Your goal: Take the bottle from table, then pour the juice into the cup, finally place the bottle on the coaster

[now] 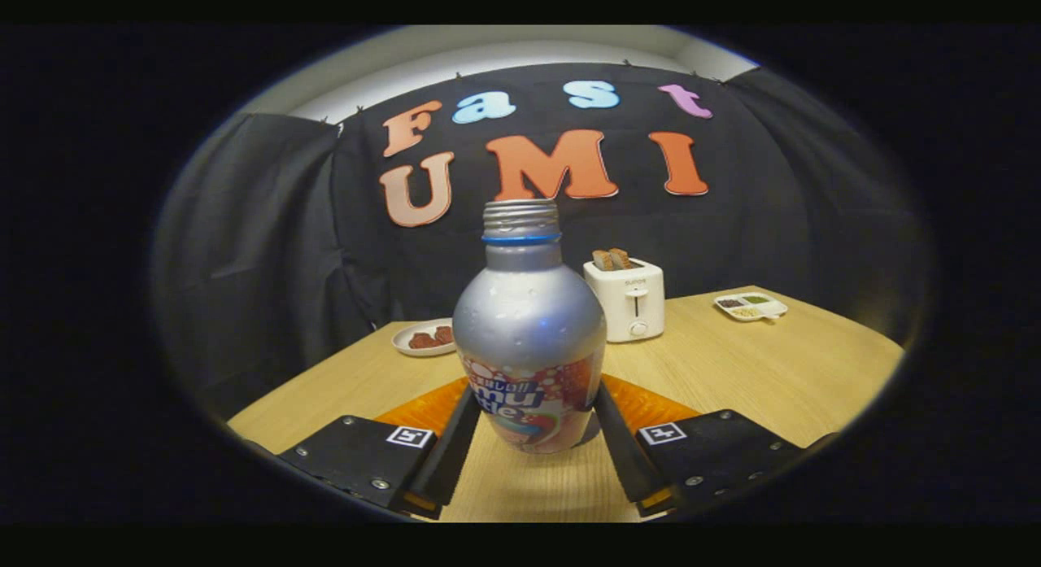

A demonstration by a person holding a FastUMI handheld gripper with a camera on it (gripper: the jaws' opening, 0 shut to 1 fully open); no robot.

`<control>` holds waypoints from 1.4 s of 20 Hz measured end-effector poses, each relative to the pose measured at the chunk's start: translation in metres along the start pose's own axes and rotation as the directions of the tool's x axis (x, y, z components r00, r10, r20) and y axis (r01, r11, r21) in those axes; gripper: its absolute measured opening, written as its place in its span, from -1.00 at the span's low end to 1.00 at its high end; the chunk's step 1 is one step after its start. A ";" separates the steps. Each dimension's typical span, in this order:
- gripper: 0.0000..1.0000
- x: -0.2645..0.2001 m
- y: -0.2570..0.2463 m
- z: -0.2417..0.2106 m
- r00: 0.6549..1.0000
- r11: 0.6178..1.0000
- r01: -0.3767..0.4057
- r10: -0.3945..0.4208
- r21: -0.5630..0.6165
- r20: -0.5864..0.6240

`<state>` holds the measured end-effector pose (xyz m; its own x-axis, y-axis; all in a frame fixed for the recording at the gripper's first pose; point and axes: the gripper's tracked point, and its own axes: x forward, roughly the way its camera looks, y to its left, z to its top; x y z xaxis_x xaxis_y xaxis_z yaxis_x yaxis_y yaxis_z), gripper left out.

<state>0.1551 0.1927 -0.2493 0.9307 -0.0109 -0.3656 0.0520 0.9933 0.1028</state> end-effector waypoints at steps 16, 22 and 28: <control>0.54 0.076 -0.003 -0.054 0.988 1.000 -0.002 -0.001 -0.020 -0.156; 0.55 0.077 0.000 -0.057 0.989 0.998 -0.002 -0.007 -0.066 -0.150; 0.74 0.045 0.000 -0.029 0.996 0.996 -0.026 0.018 -0.089 -0.088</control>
<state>0.1861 0.1950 -0.2921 0.8958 0.0174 -0.4441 -0.0049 0.9996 0.0293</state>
